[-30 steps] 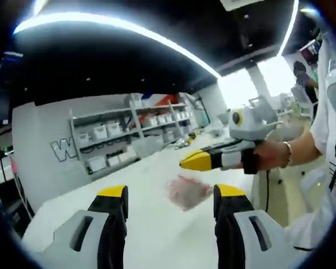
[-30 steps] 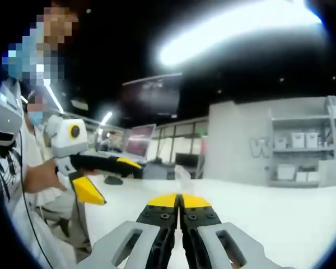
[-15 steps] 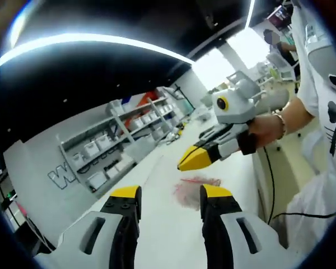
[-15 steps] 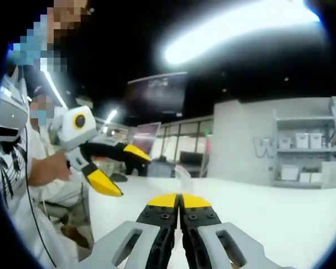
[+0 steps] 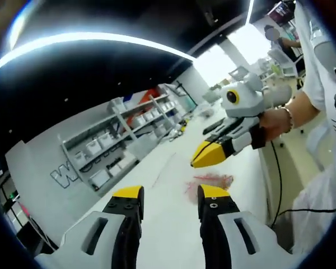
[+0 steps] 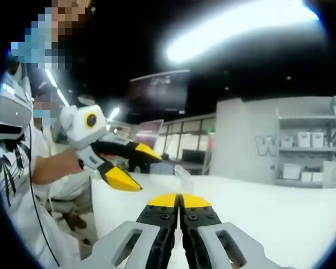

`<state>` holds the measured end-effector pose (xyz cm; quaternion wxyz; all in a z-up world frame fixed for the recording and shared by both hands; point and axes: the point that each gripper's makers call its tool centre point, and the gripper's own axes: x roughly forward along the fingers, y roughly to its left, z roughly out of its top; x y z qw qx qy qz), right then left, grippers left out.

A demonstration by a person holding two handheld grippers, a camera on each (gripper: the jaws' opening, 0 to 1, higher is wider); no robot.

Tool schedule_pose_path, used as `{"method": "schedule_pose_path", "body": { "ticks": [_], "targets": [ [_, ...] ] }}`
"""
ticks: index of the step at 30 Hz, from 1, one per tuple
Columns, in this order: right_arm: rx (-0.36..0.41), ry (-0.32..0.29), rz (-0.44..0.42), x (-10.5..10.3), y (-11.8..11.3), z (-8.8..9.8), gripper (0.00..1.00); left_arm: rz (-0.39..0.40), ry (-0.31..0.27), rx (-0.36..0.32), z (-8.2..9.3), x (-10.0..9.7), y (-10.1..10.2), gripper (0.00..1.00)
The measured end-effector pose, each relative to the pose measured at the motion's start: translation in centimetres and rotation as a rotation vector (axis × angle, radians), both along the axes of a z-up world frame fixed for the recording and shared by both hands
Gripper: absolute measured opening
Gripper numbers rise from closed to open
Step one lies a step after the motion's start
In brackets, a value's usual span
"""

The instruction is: Open the resealable bag by pulling the two sides of the seal apart until the entire bag opening is separated and visibly accessible.

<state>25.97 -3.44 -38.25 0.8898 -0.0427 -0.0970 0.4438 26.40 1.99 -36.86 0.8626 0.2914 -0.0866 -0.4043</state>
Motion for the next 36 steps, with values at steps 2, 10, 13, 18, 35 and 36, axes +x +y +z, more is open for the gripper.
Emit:
{"method": "schedule_pose_path", "body": {
  "ticks": [2,10,13,18,35,36],
  "targets": [
    [-0.002,-0.001,0.003,-0.1,0.1,0.0,0.0,0.006,0.003,0.003,-0.2,0.1,0.1,0.36],
    [-0.058,-0.038,-0.01,-0.2,0.4,-0.3,0.0,0.022,0.008,0.013,-0.8,0.2,0.6,0.35],
    [-0.094,-0.063,-0.023,-0.1,0.5,-0.4,0.0,0.031,0.01,0.015,-1.0,0.2,0.9,0.35],
    [-0.155,-0.069,0.008,-0.6,1.6,-1.6,0.0,0.034,0.02,0.022,-1.7,0.0,1.4,0.35],
    [-0.171,0.003,0.136,-2.5,4.3,-4.1,0.0,0.081,0.064,0.05,-4.2,-0.9,4.5,0.32],
    [-0.157,0.014,0.138,-2.5,4.2,-4.1,0.0,0.077,0.066,0.055,-4.5,-0.9,4.5,0.32]
  ]
}}
